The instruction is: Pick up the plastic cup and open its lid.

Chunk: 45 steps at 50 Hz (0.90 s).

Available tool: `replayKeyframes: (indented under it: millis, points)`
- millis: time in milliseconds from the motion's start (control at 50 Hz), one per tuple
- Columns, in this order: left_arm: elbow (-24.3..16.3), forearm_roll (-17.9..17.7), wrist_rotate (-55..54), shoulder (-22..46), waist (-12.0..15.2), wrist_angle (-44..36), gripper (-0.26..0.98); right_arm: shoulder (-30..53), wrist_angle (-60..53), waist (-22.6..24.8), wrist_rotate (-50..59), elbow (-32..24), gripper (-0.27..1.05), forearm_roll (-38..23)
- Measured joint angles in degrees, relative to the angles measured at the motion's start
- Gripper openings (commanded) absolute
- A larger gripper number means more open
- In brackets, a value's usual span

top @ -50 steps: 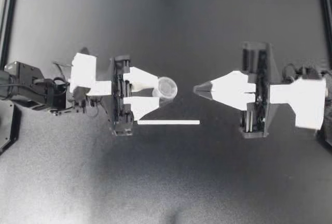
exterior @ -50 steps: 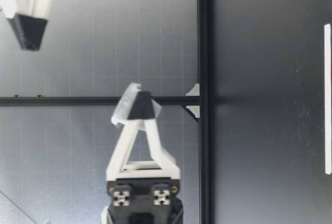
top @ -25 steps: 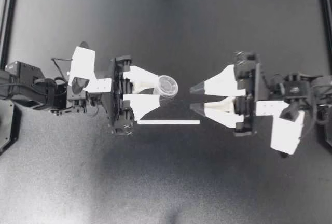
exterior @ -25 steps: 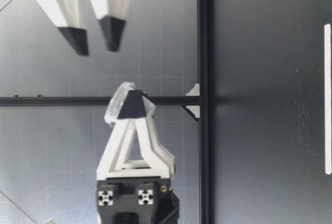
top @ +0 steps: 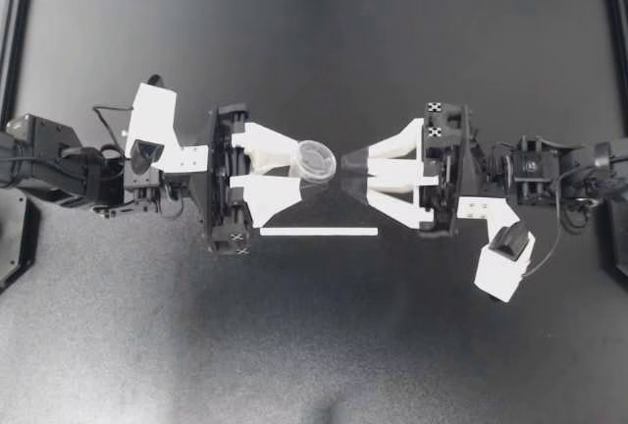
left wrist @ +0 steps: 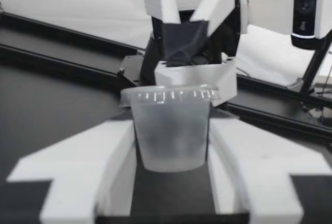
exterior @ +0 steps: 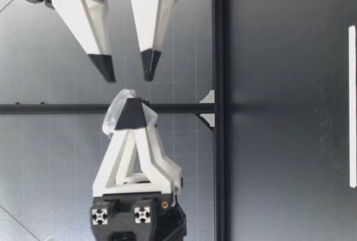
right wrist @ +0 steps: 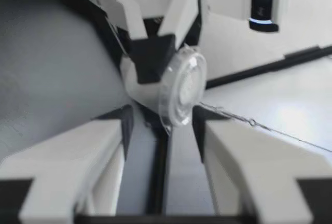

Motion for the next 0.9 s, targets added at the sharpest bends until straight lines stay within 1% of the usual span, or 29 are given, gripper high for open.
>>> replayKeyframes:
  millis: [160,600,900]
  points:
    - [0.0,0.0,0.0,-0.1,0.0,0.1,0.19,0.4,-1.0,0.0,-0.7,-0.4,0.53,1.8]
    - [0.4,0.2,0.0,0.0,-0.1,0.2,0.19,1.8,-1.9,-0.1,-0.7,-2.5,0.53,2.2]
    - [1.7,0.3,-0.1,0.1,-0.8,0.4,0.19,-5.2,-5.4,-1.5,-0.3,0.7,0.53,3.4]
